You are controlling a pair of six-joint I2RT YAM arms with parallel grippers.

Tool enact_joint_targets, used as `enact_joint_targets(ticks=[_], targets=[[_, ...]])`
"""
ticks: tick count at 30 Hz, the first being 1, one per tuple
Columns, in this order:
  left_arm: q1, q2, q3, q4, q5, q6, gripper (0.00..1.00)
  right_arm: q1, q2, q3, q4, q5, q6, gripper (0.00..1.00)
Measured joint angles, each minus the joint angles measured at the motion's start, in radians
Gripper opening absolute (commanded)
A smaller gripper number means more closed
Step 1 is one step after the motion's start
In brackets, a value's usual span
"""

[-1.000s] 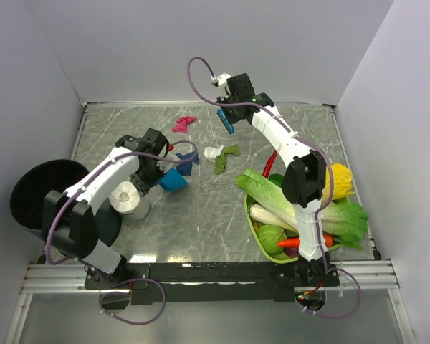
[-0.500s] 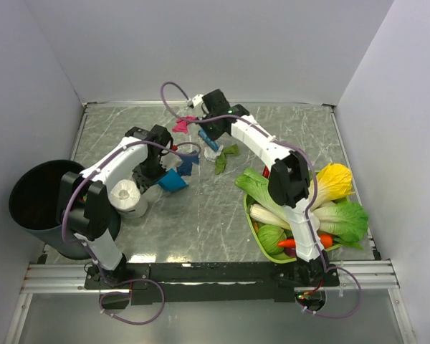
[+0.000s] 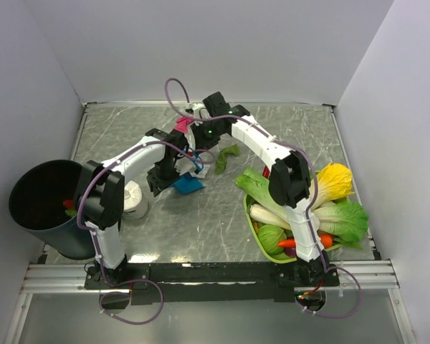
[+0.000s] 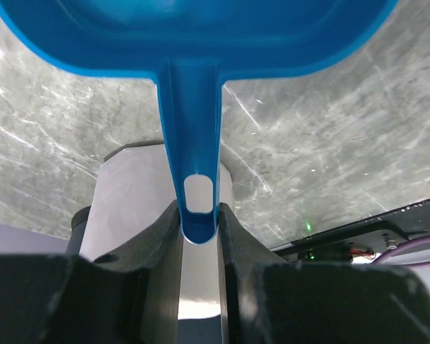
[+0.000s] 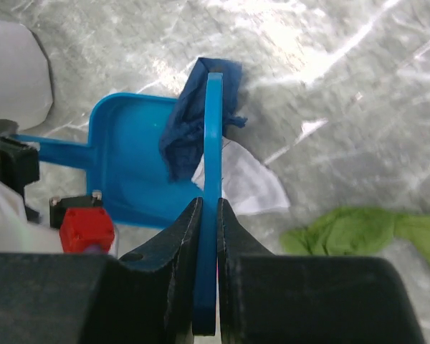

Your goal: Sweep away the paper scraps from the table

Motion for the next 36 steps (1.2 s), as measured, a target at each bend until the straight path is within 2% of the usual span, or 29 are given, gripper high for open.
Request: enact_joint_targets(ticks=[6,14,26,32,36], targets=[[-0.006,-0.007,-0.005,0.031,0.003,-0.002,0.01,-0.049,-0.109,-0.049,-0.055,0.027,0.0,0.0],[-0.005,-0.093,-0.153,0.074,-0.024,-0.002,0.01,-0.125,-0.238,-0.051,-0.055,0.129,-0.036,0.0],[0.072,-0.091,-0.093,0.057,-0.103,-0.032,0.01,-0.131,-0.171,-0.065,-0.007,0.498,-0.062,0.0],[0.071,-0.044,-0.055,0.064,-0.142,0.009,0.01,-0.127,-0.086,-0.065,-0.009,0.526,-0.051,0.0],[0.058,0.006,-0.012,0.068,-0.146,0.043,0.01,-0.117,-0.071,-0.096,-0.022,0.467,-0.018,0.0]])
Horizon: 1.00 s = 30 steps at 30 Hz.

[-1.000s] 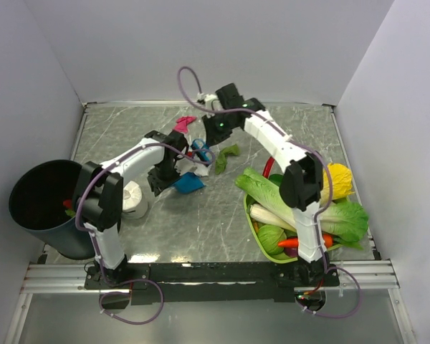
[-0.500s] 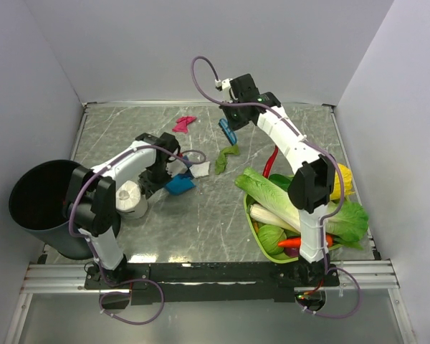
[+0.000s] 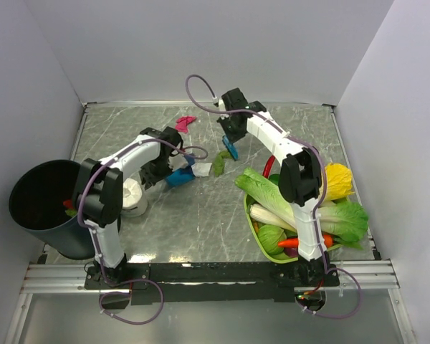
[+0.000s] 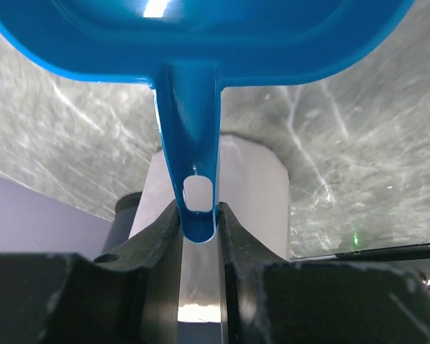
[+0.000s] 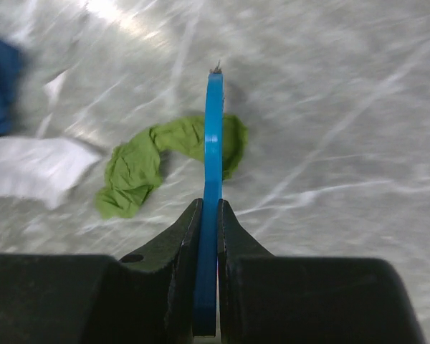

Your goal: Sweep away the paper scraps from the table

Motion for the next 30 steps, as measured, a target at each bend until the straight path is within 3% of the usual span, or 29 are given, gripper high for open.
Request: enact_joint_targets(ticks=[9,15,30], targets=[[-0.097,0.06,0.067,0.002,0.064,0.008,0.01,0.043,0.0,-0.021,-0.013,-0.249,0.116,0.0],[-0.103,0.055,0.045,0.029,0.153,0.013,0.01,0.056,-0.002,-0.05,-0.014,-0.36,0.164,0.0],[-0.1,-0.096,-0.216,0.34,0.29,0.016,0.01,0.051,-0.121,-0.052,-0.054,-0.381,0.106,0.0]])
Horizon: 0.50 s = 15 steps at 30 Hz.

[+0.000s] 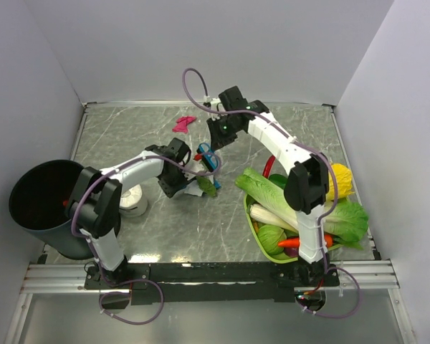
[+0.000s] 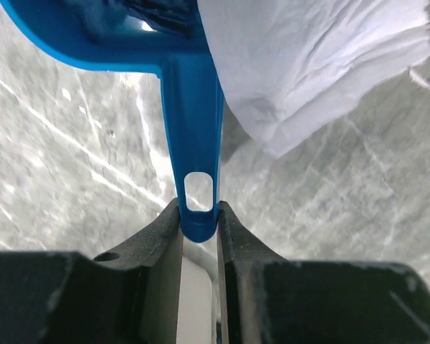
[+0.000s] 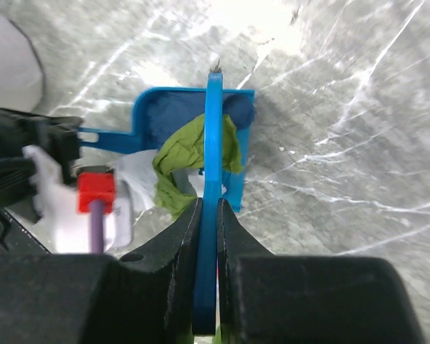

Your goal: Sweep away the paper scraps from the table

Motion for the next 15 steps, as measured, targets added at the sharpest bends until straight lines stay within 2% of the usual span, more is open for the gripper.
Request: enact_joint_targets(ticks=[7,15], targets=[[0.001,-0.018,-0.058,0.093,0.043,0.019,0.01,-0.009,-0.054,0.044,-0.003,0.1,-0.039,0.0],[0.03,-0.062,-0.072,0.12,0.057,0.03,0.01,-0.067,-0.054,0.078,0.005,0.21,-0.043,0.0]])
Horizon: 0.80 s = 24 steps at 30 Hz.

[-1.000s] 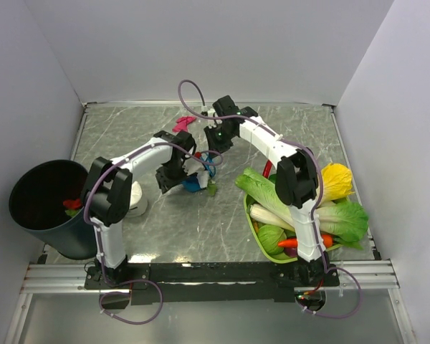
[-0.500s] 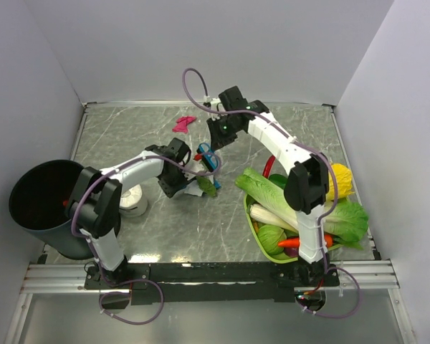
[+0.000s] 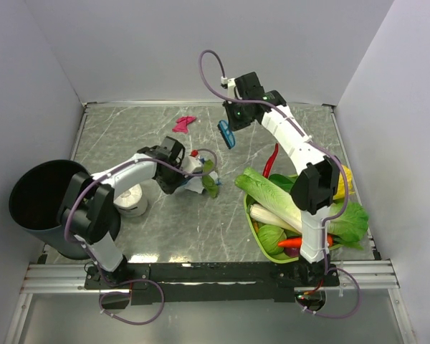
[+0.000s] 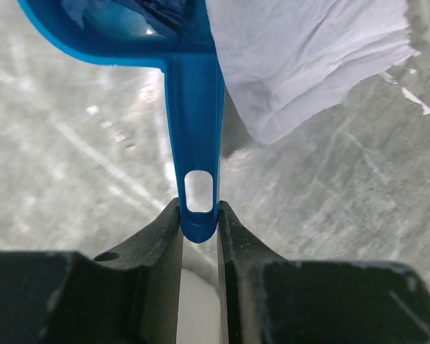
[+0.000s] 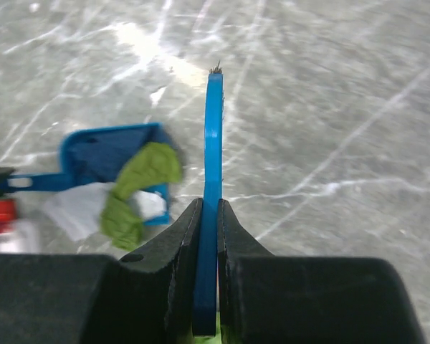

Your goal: Sweep away the paper scraps from the table

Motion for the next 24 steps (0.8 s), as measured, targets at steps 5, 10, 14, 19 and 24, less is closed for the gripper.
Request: enact_joint_targets(ticks=[5,10,14,19,24], targets=[[0.04,-0.078,0.0,0.001,0.009,0.004,0.01,-0.023,0.001,0.0,0.004,0.043,0.004,0.0],[0.073,-0.198,-0.012,0.008,0.016,0.015,0.01,-0.035,0.018,0.0,0.017,0.078,0.008,0.0],[0.109,-0.263,-0.016,0.003,0.024,0.013,0.01,-0.046,0.046,0.0,0.02,0.086,0.015,0.0],[0.245,-0.277,0.012,-0.045,0.056,-0.005,0.01,-0.053,0.058,0.0,0.022,0.081,0.029,0.0],[0.334,-0.332,0.015,-0.073,0.06,-0.013,0.01,-0.053,0.067,0.0,0.022,0.067,0.032,0.0]])
